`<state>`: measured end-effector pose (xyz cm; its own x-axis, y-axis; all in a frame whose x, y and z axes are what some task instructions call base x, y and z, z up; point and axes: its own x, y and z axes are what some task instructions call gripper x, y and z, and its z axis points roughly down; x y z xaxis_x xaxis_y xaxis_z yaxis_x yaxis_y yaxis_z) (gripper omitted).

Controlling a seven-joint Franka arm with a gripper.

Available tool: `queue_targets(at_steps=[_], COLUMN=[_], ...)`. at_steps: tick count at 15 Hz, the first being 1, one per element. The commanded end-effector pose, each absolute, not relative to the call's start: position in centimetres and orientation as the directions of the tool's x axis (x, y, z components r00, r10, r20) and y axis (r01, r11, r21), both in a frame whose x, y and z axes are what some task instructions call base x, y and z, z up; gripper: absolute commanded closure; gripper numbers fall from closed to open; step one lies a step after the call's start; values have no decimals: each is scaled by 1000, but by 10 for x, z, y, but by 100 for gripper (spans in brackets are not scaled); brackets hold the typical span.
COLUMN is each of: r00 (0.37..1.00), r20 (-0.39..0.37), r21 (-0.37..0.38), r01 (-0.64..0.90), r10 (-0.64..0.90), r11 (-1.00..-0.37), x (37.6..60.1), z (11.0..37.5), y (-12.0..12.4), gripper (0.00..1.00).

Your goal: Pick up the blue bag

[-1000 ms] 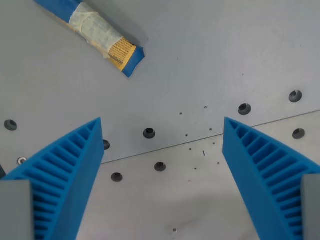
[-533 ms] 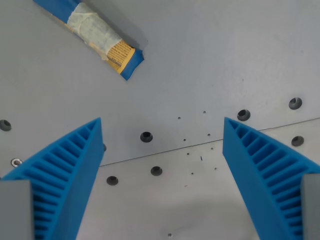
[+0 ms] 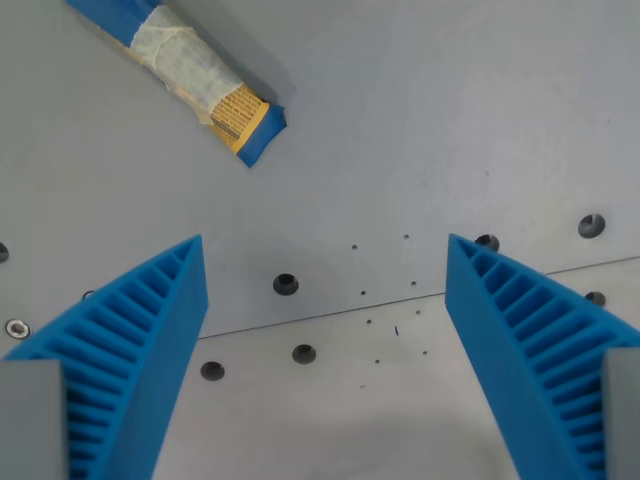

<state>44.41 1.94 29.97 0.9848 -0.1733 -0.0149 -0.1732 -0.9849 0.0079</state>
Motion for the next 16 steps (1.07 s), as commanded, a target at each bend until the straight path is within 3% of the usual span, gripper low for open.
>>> queue_targets(at_steps=[1,16], r00=[992,996], r20=[75,89], r21=[1,9], r01=[-99,-12], r10=[-99,-11], r11=[-995,-1000], x=[442,448], z=[292,266], y=[15,12], gripper=[0,0])
